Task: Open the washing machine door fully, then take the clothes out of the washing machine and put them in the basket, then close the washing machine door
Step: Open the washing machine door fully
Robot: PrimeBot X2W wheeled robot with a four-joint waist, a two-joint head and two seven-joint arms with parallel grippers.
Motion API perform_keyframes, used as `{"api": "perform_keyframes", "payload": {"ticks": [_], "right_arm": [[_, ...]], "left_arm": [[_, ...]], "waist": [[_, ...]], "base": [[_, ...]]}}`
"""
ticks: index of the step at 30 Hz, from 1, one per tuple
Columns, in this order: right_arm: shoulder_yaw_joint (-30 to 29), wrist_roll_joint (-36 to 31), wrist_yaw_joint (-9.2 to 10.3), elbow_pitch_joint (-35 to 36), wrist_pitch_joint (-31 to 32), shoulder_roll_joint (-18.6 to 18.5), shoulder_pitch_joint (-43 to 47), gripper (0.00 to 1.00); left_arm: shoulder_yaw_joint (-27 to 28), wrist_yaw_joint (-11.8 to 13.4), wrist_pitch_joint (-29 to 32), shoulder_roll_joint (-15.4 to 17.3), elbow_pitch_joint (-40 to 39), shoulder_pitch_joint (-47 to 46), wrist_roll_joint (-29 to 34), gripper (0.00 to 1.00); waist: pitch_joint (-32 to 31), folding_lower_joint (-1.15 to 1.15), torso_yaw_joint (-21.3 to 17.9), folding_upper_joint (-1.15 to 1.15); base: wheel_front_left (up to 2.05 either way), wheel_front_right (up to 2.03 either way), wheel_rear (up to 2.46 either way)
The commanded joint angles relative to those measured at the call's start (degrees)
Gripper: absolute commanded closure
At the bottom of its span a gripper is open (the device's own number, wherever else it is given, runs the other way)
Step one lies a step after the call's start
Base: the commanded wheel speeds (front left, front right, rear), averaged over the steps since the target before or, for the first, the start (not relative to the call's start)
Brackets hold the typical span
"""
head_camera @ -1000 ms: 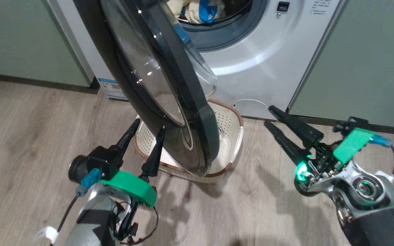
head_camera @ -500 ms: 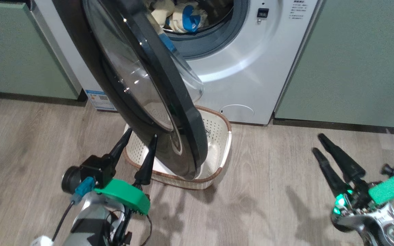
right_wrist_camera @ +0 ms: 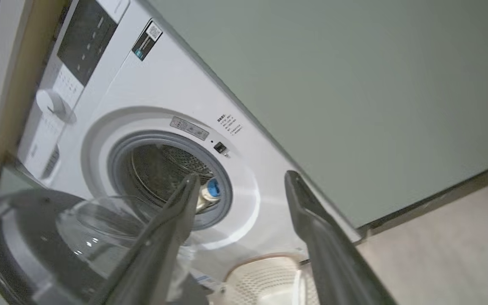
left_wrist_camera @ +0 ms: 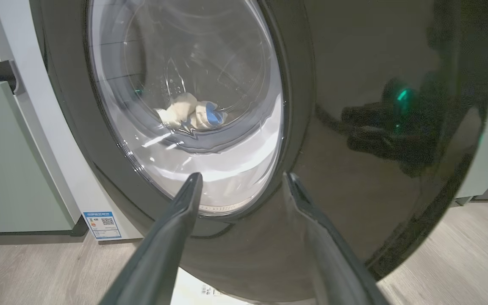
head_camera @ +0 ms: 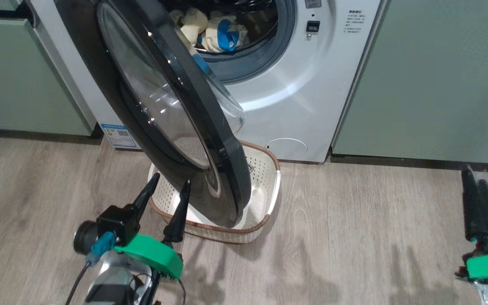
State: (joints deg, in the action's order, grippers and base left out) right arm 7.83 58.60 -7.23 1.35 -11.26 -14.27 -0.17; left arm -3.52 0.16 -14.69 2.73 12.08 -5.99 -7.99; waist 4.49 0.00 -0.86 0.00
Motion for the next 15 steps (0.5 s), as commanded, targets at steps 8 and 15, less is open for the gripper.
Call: {"api": "perform_keyframes", "payload": {"ticks": [8,15], "right_arm": [[-4.72,-28.2,-0.25,0.76,-3.7,1.87,1.49,0.0],[-7.47,-44.28,-0.25,2.67,-3.73,6.49,6.37,0.0]], "left_arm": [[2.61,0.23,-0.31,0.92,-2.13,-0.73,-0.53,0.0],[2.74,0.18,-0.31,0.95,-1.98,-0.1,-0.65,0.0]], "waist": [[-0.63,0.0,0.1,0.0],[-1.17,0.0,0.17,0.0]], "base": [[0.0,0.0,0.0],[0.0,0.0,0.0]]}}
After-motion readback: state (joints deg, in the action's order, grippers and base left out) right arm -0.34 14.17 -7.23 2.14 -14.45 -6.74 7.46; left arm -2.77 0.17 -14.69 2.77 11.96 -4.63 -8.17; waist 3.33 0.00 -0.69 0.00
